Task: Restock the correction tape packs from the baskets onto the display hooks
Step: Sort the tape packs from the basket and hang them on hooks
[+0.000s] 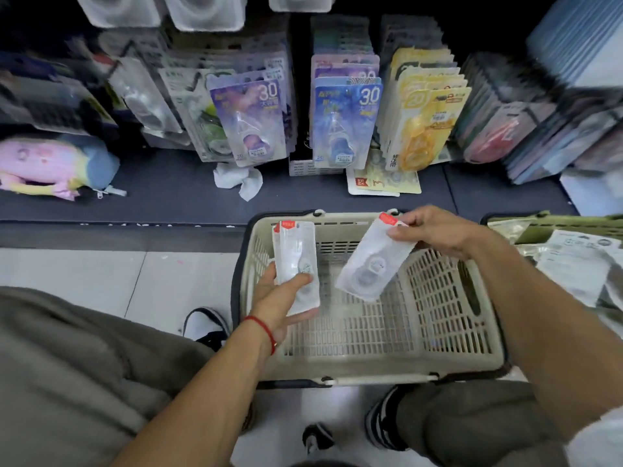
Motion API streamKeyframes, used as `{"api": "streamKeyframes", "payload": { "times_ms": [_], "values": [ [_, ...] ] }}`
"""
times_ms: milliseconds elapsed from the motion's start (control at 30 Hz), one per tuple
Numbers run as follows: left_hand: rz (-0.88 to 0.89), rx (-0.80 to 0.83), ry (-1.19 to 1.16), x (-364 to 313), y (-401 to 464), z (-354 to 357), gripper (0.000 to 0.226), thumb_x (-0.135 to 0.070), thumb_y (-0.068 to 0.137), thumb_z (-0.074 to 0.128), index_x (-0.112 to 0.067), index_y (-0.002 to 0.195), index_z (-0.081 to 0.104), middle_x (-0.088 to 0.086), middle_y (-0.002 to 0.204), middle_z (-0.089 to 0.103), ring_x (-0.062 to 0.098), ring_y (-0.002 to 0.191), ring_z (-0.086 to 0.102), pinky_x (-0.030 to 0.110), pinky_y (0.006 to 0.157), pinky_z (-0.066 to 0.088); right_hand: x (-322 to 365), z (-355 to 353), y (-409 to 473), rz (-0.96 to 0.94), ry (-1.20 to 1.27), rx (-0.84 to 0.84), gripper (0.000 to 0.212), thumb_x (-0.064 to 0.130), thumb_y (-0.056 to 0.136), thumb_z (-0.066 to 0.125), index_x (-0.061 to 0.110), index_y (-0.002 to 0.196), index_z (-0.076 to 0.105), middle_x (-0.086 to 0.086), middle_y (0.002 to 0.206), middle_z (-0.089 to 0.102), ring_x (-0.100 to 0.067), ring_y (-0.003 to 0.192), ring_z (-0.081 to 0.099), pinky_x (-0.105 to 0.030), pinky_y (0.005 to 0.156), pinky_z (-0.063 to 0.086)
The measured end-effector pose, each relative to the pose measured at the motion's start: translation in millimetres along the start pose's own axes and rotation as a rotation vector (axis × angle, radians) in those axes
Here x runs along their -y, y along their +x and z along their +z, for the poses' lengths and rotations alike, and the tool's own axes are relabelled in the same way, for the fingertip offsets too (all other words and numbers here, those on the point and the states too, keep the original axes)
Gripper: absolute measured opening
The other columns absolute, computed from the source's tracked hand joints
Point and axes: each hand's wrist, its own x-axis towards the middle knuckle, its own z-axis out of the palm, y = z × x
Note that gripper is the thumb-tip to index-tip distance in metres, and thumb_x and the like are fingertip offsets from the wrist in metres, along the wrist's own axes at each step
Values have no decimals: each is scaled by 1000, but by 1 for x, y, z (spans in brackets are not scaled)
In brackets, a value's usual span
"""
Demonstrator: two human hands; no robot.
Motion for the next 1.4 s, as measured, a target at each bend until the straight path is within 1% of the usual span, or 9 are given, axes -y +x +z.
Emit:
{"api": "streamKeyframes", "payload": {
  "times_ms": [167, 367, 500, 600, 733, 800, 933, 1100, 1400],
  "values": [
    [45, 262, -48, -28, -26, 12, 50, -27, 86, 84, -34, 132, 65, 6, 126, 75, 34, 114, 73, 62, 88, 60, 96, 22, -12, -137, -112, 40, 77, 72, 57, 91, 10, 103, 81, -12, 105, 81, -27, 96, 76, -46, 92, 58],
    [328, 396, 60, -68, -56, 32, 59, -22, 88, 83, -33, 140, 57, 3, 129, 74, 29, 115, 74, 58, 89, 62, 156, 46, -23, -452, -199, -364, 32, 45, 79, 88, 18, 83, 73, 19, 70, 67, 4, 64, 57, -22, 68, 45],
    [429, 402, 34, -121, -66, 41, 68, -18, 83, 82, -30, 143, 54, 4, 130, 74, 30, 115, 73, 65, 96, 57, 180, 44, -36, -529, 61, -580, 31, 55, 88, 76, 29, 103, 67, 11, 95, 73, -2, 82, 68, -15, 62, 50],
    [512, 395, 30, -173, -70, 46, 67, -15, 85, 80, -27, 145, 53, 7, 132, 73, 33, 118, 72, 68, 98, 54, 198, 44, -49, -538, 123, -454, 51, 71, 80, 69, 30, 111, 67, 15, 98, 77, -6, 89, 74, -20, 65, 60],
    [627, 474, 92, -233, -76, 52, 59, -11, 86, 78, -30, 138, 58, 4, 129, 75, 28, 115, 73, 44, 79, 64, 218, 50, -48, -630, 146, -408, 30, 46, 94, 72, 21, 109, 74, 6, 100, 81, -13, 94, 77, -27, 74, 63],
    [606, 485, 75, -250, -77, 56, 58, -17, 87, 77, -27, 140, 56, 6, 130, 74, 31, 117, 73, 50, 83, 63, 232, 49, -45, -674, 239, -422, 20, 35, 98, 71, 18, 107, 74, 2, 102, 81, -16, 97, 77, -27, 77, 62],
    [620, 361, -7, -269, -74, 56, 47, -29, 94, 75, -29, 137, 58, 7, 126, 75, 33, 110, 75, 60, 86, 62, 258, 39, -38, -755, 347, -493, 28, 42, 91, 74, 21, 109, 69, -4, 106, 80, -26, 102, 76, -46, 91, 60],
    [909, 75, 65, -286, -70, 30, 34, -23, 94, 77, -34, 124, 66, -5, 109, 79, 22, 97, 78, 49, 70, 66, 279, 34, -28, -800, 249, -601, 36, 57, 83, 72, 31, 108, 66, 2, 107, 79, -18, 98, 77, -43, 86, 61],
    [984, 65, 18, -292, -85, 4, 40, -21, 95, 77, -35, 130, 65, -9, 114, 77, 16, 100, 77, 40, 62, 65, 294, 47, -15, -743, 329, -807, 32, 55, 88, 68, 26, 100, 70, 7, 93, 76, -18, 86, 75, -41, 68, 59]
  ]
}}
